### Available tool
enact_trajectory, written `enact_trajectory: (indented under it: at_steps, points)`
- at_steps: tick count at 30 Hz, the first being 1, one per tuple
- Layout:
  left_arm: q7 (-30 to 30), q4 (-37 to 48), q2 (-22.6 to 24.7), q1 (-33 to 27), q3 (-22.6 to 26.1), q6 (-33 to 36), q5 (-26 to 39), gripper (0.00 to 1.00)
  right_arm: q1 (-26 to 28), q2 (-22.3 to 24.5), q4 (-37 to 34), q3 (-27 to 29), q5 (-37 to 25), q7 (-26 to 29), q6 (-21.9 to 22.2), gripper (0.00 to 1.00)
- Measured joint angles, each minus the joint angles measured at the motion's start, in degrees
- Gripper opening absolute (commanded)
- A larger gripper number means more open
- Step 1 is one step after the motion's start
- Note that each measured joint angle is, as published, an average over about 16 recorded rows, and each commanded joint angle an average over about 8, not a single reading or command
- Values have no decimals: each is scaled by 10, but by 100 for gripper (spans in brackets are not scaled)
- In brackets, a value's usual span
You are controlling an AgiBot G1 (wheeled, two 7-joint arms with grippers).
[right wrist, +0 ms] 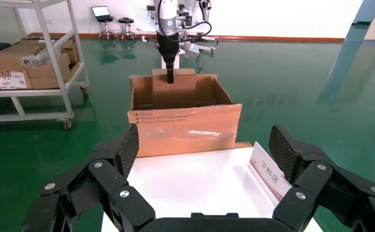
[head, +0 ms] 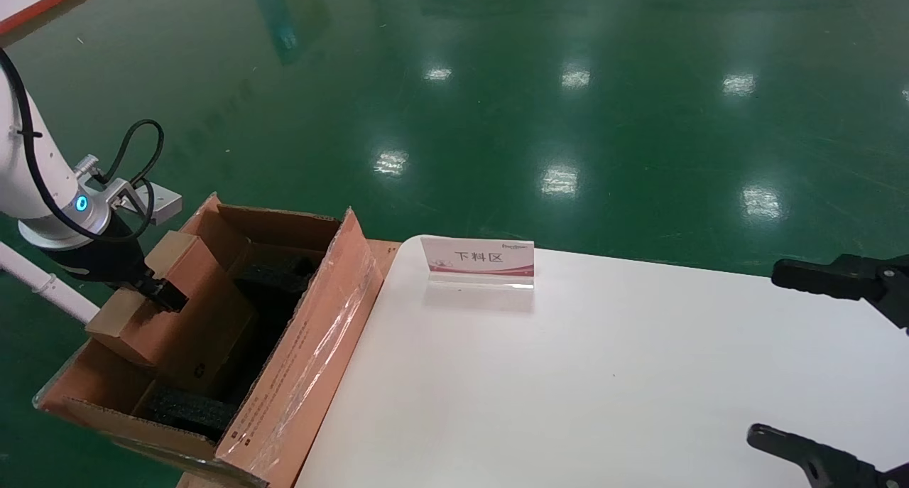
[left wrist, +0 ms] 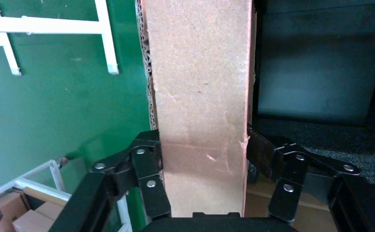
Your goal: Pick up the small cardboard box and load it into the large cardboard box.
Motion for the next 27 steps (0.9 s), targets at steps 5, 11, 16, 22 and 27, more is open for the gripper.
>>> enact_trajectory:
  at_steps: [5,11,16,22,27]
  points:
    - [0,-1,0,-1,0,0,1,100,0,0,0,0,0,0,0,100]
    - [0,-4,-1,-3,-1,-3,1,100,0,0,0,0,0,0,0,100]
    - [8,-22,-9,-14,-7,-14,1,100,0,0,0,0,0,0,0,100]
    - [19,-78,-31,-44,-20,-37,-1,100,0,0,0,0,0,0,0,100]
    - [28,-156,-66,-82,-36,-62,-5,100,0,0,0,0,0,0,0,100]
